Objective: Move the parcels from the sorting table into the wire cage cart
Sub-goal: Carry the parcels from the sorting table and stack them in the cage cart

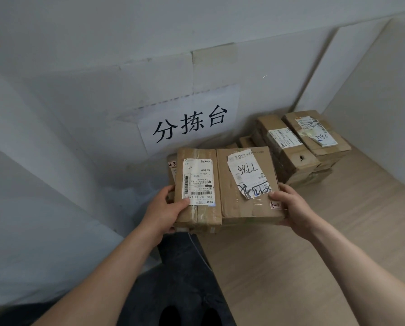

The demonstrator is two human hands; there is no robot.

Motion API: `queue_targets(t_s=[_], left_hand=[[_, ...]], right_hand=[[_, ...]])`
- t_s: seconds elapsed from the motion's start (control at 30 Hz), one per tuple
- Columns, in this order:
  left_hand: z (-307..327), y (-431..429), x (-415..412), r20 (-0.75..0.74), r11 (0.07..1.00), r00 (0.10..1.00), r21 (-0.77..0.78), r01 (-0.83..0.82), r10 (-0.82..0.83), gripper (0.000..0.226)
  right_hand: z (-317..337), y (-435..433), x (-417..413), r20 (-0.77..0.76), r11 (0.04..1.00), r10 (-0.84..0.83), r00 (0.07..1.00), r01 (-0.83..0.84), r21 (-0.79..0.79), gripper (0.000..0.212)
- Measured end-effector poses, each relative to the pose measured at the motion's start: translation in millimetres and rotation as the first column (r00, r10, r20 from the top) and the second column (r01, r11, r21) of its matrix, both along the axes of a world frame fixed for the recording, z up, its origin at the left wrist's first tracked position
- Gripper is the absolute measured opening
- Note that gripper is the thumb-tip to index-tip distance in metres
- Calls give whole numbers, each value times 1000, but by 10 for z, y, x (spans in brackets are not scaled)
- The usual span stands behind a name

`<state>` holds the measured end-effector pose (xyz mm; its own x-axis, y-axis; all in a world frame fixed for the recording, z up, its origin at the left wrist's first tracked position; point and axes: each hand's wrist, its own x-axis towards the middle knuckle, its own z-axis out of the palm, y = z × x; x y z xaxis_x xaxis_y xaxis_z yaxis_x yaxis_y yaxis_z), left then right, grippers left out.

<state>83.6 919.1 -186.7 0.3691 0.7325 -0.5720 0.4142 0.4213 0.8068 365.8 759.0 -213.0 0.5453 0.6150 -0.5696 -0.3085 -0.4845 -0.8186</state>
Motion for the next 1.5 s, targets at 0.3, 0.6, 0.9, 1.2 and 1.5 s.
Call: queue_targets(t_s=[0.3, 0.6, 0.9, 1.2, 1.5], left_hand=[[38, 65, -40, 40, 997, 998, -59, 55, -53, 72], [28, 19, -140, 126, 998, 991, 2, 55, -55, 79], [213, -175, -356, 153, 988, 981, 111, 105, -122, 89], [502, -350, -622, 204, 966, 958, 201, 162, -203, 105], [644, -625, -1080, 242, 939, 942, 306, 155, -234, 91]], right_hand=[[-46, 82, 16, 13, 998, -34, 999, 33, 47, 36], [51, -7, -18, 43, 993, 12, 999, -17, 114, 53], [241, -152, -70, 102, 957, 107, 989, -130, 258, 52], [585, -347, -205, 170, 912, 127, 977, -182, 367, 53], [843, -671, -616, 228, 880, 107, 968, -199, 431, 61]])
